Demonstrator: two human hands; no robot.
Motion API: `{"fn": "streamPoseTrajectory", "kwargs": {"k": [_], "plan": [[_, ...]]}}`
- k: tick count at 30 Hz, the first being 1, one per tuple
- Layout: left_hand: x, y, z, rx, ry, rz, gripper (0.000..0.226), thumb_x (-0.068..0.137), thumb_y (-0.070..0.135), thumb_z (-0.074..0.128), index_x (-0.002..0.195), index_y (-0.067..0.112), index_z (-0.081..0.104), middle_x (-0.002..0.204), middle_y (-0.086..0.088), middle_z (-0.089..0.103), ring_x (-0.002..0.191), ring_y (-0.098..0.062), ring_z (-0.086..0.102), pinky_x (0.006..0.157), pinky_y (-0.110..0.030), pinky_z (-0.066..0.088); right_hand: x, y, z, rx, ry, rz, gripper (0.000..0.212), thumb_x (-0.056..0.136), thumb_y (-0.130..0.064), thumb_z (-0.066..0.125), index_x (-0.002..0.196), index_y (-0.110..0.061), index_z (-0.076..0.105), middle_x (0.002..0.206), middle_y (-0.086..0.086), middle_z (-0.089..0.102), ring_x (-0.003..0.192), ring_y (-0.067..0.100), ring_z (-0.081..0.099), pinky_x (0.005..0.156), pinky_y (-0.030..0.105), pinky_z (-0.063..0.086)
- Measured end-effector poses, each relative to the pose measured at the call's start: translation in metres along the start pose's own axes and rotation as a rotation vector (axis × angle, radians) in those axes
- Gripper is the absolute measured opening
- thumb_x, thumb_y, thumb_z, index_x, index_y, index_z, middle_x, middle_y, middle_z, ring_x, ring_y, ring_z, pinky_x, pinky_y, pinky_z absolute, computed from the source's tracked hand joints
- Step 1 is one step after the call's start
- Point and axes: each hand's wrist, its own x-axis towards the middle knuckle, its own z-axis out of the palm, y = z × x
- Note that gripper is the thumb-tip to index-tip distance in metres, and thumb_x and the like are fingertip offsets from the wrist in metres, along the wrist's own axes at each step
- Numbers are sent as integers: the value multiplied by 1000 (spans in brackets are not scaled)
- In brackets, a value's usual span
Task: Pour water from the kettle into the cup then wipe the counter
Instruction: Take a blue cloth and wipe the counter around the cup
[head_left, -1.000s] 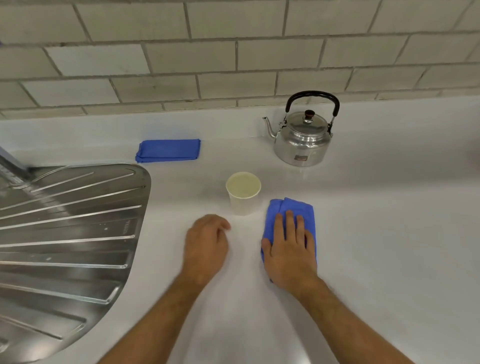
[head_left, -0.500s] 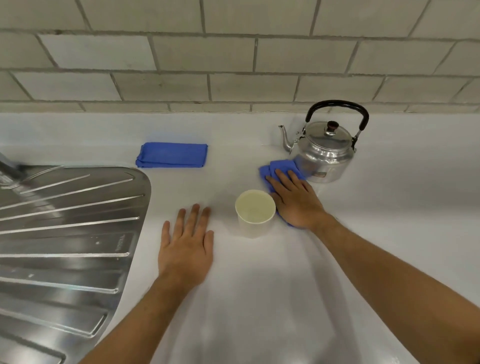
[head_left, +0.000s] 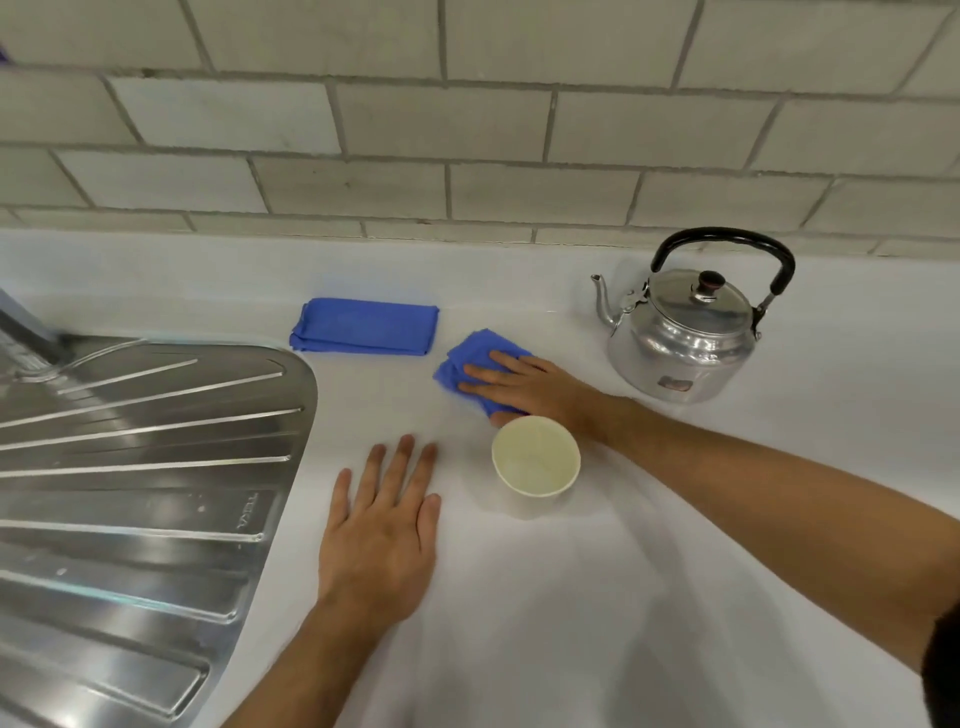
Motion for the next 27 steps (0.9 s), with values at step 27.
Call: {"fn": "streamPoseTrajectory", "kwargs": {"k": [27], "plan": [[-1, 0, 2, 7, 13, -12, 61, 91, 50, -6, 151, 41, -7, 162, 16, -5, 151, -12, -3, 122, -41, 0, -20, -1, -5, -52, -29, -129, 63, 94, -58, 21, 154, -40, 15, 163, -17, 7, 152, 21, 4, 120, 37, 12]]}}
